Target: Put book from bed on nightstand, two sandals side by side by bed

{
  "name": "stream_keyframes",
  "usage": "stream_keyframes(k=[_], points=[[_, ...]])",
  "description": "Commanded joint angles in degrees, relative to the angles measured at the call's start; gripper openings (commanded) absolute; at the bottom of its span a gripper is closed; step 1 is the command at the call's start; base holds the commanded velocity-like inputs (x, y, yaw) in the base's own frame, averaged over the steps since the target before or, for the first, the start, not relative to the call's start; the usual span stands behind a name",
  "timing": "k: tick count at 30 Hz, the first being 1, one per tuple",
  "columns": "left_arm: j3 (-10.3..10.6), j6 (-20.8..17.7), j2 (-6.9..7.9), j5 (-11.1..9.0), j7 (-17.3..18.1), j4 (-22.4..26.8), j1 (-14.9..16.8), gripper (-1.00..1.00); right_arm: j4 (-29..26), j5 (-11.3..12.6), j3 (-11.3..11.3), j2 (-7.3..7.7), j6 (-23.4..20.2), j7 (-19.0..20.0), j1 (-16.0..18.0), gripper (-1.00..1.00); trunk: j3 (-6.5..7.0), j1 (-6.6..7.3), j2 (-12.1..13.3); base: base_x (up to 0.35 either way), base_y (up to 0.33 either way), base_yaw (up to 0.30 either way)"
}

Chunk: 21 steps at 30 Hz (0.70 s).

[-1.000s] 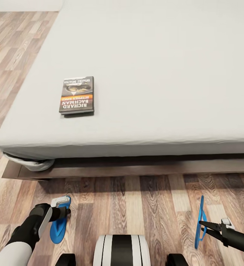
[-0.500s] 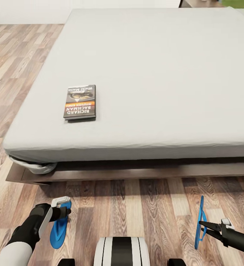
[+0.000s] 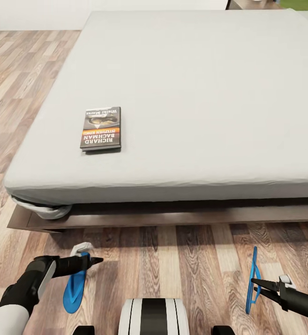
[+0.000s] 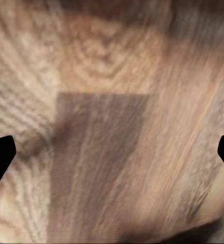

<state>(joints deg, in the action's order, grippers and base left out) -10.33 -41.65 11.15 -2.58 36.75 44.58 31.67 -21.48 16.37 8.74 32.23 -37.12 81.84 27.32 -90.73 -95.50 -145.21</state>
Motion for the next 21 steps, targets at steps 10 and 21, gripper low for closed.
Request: stream_keyframes(k=[10, 21], points=[[0.0, 6.4, 1.03, -0.9, 8.6, -4.2, -0.8, 1.0, 0.0, -0.1, 0.3, 0.03, -0.6, -5.4, 0.0, -1.0, -0.03, 0.01, 0.0, 0.0, 0.0, 0.0], [-0.1, 9.0, -1.1, -1.5, 8.8, -7.2, -0.8, 1.0, -7.4, -0.3, -0.1, -0.07, -0.4, -41.6, 0.0, -1.0, -0.03, 0.01, 0.0, 0.0, 0.0, 0.0]])
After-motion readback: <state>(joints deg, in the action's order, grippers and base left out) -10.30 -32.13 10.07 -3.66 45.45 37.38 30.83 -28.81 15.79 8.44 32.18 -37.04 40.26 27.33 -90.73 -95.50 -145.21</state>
